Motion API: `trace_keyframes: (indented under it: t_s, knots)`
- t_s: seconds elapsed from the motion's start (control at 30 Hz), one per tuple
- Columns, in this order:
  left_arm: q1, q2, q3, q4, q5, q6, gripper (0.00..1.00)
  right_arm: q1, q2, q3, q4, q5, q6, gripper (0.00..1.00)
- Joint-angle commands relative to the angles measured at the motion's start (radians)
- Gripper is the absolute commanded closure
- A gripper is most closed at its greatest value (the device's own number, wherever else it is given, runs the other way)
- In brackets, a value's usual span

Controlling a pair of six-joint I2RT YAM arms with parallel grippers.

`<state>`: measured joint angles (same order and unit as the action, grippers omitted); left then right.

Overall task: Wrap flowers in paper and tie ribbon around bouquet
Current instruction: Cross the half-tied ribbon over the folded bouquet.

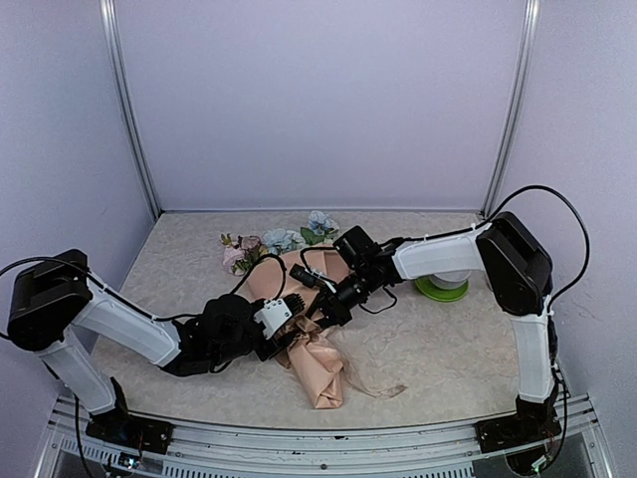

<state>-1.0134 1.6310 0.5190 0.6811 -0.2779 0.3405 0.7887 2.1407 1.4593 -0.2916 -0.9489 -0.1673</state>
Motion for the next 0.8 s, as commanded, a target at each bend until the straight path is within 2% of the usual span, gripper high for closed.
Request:
trace_keyframes:
  t_s: [0.0, 0.17, 0.23, 0.43, 0.57, 0.7, 0.77]
  knots:
    - [-0.003, -0.068, -0.043, 0.024, 0.06, -0.024, 0.39, -0.011, -0.062, -0.001, -0.019, 0.018, -0.015, 1.0]
    - [-0.002, -0.081, -0.051, 0.02, 0.033, 0.0, 0.39, -0.011, -0.054, 0.006, -0.041, 0.0, -0.042, 1.0]
    - [-0.003, -0.098, -0.045, -0.013, 0.038, 0.015, 0.39, -0.011, -0.044, 0.013, -0.056, 0.006, -0.052, 0.97]
    - [-0.009, -0.253, -0.068, -0.114, 0.159, 0.073, 0.46, -0.011, -0.022, 0.036, -0.085, -0.021, -0.069, 0.91]
    - [-0.007, -0.327, -0.078, -0.179, 0.173, 0.079, 0.55, -0.011, -0.02, 0.044, -0.09, -0.032, -0.082, 0.89]
    - [-0.006, -0.341, -0.084, -0.223, 0.158, 0.06, 0.75, -0.011, -0.014, 0.051, -0.092, -0.04, -0.087, 0.93]
    - [-0.007, -0.34, -0.076, -0.269, 0.2, 0.031, 0.81, -0.011, -0.01, 0.056, -0.1, -0.039, -0.09, 0.94]
